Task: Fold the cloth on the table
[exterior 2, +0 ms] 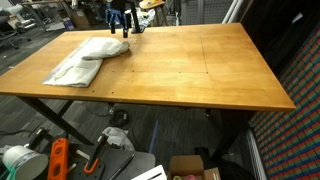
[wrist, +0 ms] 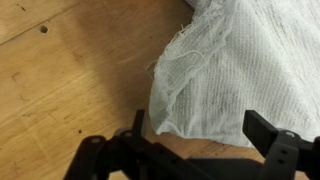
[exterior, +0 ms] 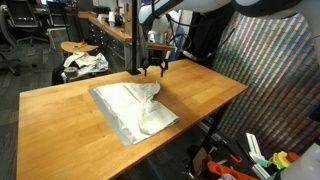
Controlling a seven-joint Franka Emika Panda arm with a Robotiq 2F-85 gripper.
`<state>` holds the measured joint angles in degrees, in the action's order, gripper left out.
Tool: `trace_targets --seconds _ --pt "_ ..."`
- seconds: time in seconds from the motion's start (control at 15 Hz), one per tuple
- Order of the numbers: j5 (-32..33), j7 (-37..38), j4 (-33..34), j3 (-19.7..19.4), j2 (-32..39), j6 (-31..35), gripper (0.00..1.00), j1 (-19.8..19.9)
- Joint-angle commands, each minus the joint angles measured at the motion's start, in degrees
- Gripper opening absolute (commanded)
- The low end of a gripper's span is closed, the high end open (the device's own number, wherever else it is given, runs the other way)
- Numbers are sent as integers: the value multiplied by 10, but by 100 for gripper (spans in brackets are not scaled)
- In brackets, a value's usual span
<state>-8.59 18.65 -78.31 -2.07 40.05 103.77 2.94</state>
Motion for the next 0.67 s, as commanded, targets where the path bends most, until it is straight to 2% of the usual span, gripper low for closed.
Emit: trace_targets --seconds 0.0,0.2,0.27,0.4,0.6 --pt "-9 3 47 -6 34 -43 100 7" --pt "-12 5 36 -6 42 -24 100 9" --pt "-13 3 32 -5 43 -22 79 10" --pt "-14 2 27 -5 47 -15 66 11" --pt "-16 3 26 -5 51 -8 40 12"
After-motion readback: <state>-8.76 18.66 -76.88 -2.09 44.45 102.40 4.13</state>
